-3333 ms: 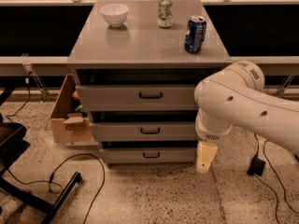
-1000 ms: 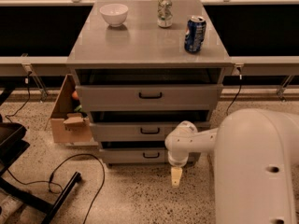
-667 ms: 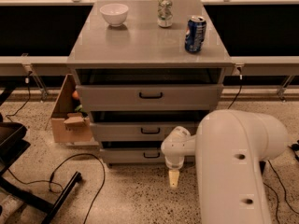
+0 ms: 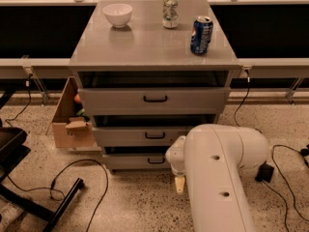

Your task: Open bottom drawer

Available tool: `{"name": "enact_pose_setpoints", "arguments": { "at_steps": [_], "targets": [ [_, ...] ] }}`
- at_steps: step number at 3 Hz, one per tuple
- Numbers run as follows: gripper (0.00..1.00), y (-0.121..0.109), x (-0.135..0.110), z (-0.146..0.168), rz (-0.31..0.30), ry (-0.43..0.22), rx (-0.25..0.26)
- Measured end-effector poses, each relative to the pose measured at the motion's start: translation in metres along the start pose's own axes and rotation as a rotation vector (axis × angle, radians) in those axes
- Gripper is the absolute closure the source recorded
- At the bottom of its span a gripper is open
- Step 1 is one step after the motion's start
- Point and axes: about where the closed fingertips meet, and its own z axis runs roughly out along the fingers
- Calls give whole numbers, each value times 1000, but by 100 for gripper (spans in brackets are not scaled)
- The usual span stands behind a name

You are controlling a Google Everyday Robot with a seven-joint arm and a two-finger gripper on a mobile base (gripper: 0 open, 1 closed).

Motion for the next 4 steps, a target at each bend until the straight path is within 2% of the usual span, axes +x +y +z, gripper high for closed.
{"name": "enact_pose_setpoints", "arguments": {
  "at_steps": [1,2,4],
  "targets": [
    [0,-49,14,13,25,-2,67],
    [0,-49,14,13,25,-2,67],
    [0,-64,26,31,22,-55,151]
  ]
}}
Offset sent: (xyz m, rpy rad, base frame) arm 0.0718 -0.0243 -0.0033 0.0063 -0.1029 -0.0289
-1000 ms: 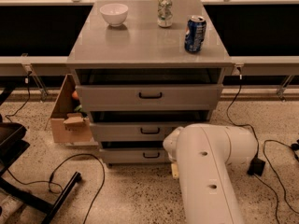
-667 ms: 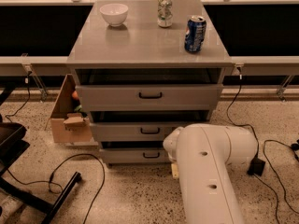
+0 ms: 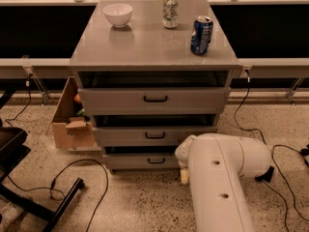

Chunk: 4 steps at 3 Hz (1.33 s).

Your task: Open bottom drawer

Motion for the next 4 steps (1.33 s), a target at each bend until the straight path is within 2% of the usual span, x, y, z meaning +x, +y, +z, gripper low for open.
{"name": "enact_pose_setpoints", "arguments": {
  "at_steps": [1,2,4],
  "targets": [
    [0,-3,2,8,-4,-19,36],
    [0,-9,-1,17,-20,2,52],
    [0,-17,-10,46,-18,44,39]
  ]
}}
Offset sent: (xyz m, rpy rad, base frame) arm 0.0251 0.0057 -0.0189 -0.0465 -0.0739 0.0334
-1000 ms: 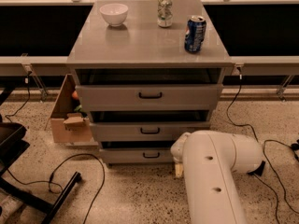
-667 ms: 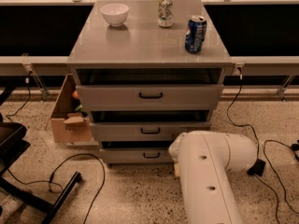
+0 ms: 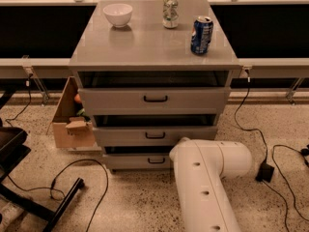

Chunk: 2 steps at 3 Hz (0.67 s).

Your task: Open bottom drawer

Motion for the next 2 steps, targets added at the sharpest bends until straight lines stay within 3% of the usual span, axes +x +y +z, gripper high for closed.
{"name": "enact_pose_setpoints", "arguments": {
  "at_steps": [1,2],
  "targets": [
    [18,-3,-4,6,5,-12,-1],
    [49,-13,3,-4,3,-5,20]
  ]
}}
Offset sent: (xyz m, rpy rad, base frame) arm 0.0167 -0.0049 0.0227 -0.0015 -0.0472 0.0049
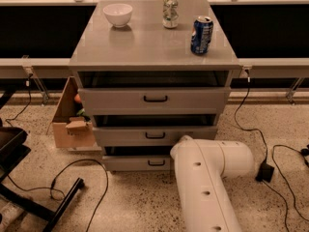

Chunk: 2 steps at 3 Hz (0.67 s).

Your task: Open bottom drawer

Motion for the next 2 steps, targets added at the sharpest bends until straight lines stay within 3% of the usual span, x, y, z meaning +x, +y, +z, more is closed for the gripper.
{"name": "enact_pose_setpoints", "arguments": {
  "at_steps": [1,2],
  "targets": [
    [76,6,9,-16,-1,17,-5],
    [61,23,6,-16,8,-14,-49]
  ]
}}
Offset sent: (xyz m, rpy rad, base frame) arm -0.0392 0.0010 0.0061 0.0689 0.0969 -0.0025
